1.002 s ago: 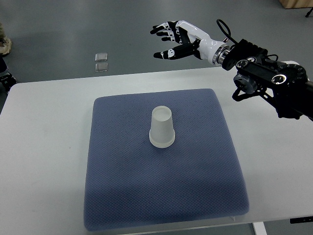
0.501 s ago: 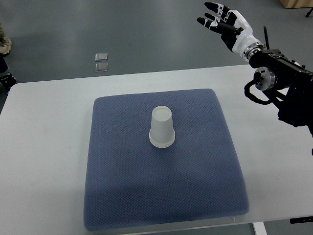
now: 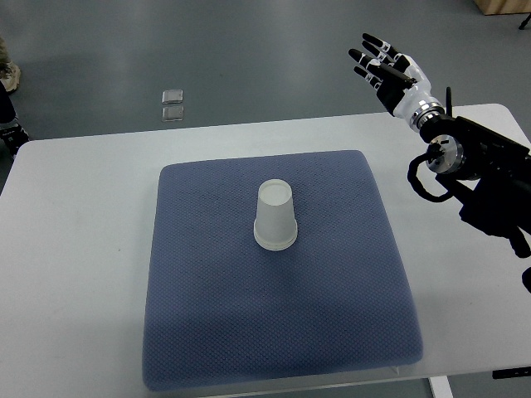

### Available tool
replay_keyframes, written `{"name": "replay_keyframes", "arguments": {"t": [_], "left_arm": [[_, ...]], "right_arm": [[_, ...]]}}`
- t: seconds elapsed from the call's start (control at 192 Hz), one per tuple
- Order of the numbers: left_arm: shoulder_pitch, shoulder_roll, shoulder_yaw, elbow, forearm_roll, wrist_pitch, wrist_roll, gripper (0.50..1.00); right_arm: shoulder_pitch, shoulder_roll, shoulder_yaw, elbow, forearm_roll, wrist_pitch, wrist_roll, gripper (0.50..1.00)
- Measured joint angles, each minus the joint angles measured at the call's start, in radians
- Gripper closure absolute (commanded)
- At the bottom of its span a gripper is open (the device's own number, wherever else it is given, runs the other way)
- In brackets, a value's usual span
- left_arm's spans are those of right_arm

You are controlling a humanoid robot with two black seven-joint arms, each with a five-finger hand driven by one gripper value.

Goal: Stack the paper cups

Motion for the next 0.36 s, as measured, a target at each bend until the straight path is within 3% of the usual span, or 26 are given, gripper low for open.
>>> {"name": "replay_keyframes", "arguments": {"t": [0.355], "left_arm": [[0.000,0.000,0.000,0.000,0.000,0.000,0.000,0.500]], "right_arm": [[-0.002,0.006,-0.001,0.000,0.002,-0.005,0.001,0.587]]}}
